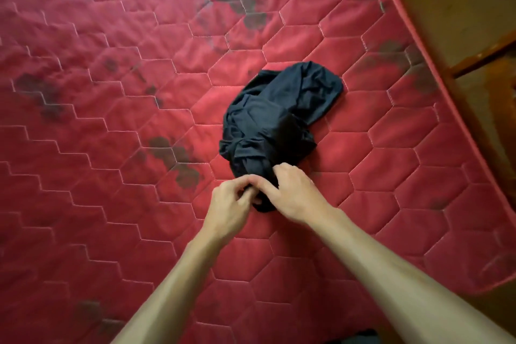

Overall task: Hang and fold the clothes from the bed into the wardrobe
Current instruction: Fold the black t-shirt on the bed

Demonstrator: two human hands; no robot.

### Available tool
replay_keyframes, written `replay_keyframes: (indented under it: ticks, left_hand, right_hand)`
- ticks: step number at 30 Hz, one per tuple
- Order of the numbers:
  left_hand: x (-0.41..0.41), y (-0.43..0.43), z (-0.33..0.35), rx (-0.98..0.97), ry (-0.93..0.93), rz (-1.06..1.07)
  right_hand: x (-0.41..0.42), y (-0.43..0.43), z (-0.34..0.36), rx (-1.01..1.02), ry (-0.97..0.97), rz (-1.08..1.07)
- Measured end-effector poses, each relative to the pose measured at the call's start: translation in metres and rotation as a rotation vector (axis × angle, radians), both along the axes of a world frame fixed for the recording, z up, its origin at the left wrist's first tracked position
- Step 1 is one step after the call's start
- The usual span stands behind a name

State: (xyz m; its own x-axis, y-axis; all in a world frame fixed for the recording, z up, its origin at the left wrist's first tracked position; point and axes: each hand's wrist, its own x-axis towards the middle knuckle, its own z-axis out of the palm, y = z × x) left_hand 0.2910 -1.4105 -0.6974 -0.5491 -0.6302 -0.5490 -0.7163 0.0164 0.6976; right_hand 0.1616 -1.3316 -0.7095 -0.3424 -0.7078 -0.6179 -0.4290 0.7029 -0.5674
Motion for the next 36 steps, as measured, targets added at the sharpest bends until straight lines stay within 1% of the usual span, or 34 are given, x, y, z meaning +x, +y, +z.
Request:
replay_keyframes:
  ticks: [2, 3, 5, 8, 10, 13, 14, 16, 19, 21, 23, 25, 26, 27, 29, 32, 34, 36]
  left_hand:
    - [0.013, 0.001, 0.024, 0.122, 0.054, 0.025]
    - [0.018, 0.0, 0.038, 0.138, 0.073, 0.036]
    - [0.026, 0.001, 0.073, 0.134, 0.113, 0.04]
    - [0.028, 0.005, 0.141, 0.104, 0.2, 0.121]
    - [0.024, 0.003, 0.193, 0.089, 0.288, 0.248]
    - [0.029, -0.014, 0.261, 0.052, 0.404, 0.426]
    - [0.033, -0.023, 0.281, 0.022, 0.422, 0.454]
    - [0.044, -0.04, 0.322, -0.091, 0.436, 0.425]
    - [0.065, -0.062, 0.383, -0.428, 0.378, 0.284]
    - [0.081, -0.074, 0.43, -0.637, 0.334, 0.192]
    - [0.097, -0.086, 0.475, -0.841, 0.29, 0.065]
    - [0.112, -0.096, 0.513, -1.009, 0.209, -0.031]
    - [0.12, -0.1, 0.531, -1.084, 0.162, -0.049]
    - [0.127, -0.101, 0.548, -1.153, 0.126, -0.055]
    - [0.143, -0.105, 0.576, -1.237, 0.101, -0.037]
    - [0.165, -0.108, 0.611, -1.321, 0.088, 0.031]
    - [0.181, -0.107, 0.632, -1.351, 0.062, 0.107]
    - [0.203, -0.106, 0.646, -1.34, 0.018, 0.197]
  right_hand:
    - [-0.001, 0.007, 0.021, -0.063, -0.086, -0.159]
    - [-0.002, 0.01, 0.035, -0.1, -0.125, -0.205]
    - [-0.004, 0.011, 0.07, -0.167, -0.169, -0.188]
    - [-0.007, 0.005, 0.135, -0.274, -0.209, -0.162]
    - [-0.012, -0.005, 0.188, -0.343, -0.24, -0.19]
    - [-0.023, -0.015, 0.278, -0.502, -0.224, -0.199]
    - [-0.028, -0.017, 0.309, -0.541, -0.216, -0.198]
    - [-0.038, -0.017, 0.369, -0.594, -0.179, -0.177]
    - [-0.057, -0.009, 0.452, -0.668, -0.006, -0.131]
    - [-0.069, 0.003, 0.504, -0.653, 0.173, -0.038]
    - [-0.078, 0.015, 0.544, -0.516, 0.447, 0.143]
    - [-0.083, 0.026, 0.571, -0.378, 0.777, 0.306]
    - [-0.085, 0.03, 0.581, -0.365, 0.909, 0.34]
    - [-0.087, 0.035, 0.591, -0.388, 0.99, 0.337]
    - [-0.089, 0.043, 0.61, -0.452, 1.046, 0.244]
    - [-0.095, 0.049, 0.636, -0.506, 1.063, 0.109]
    - [-0.1, 0.053, 0.646, -0.506, 1.06, 0.027]
    - [-0.106, 0.062, 0.652, -0.494, 1.053, -0.055]
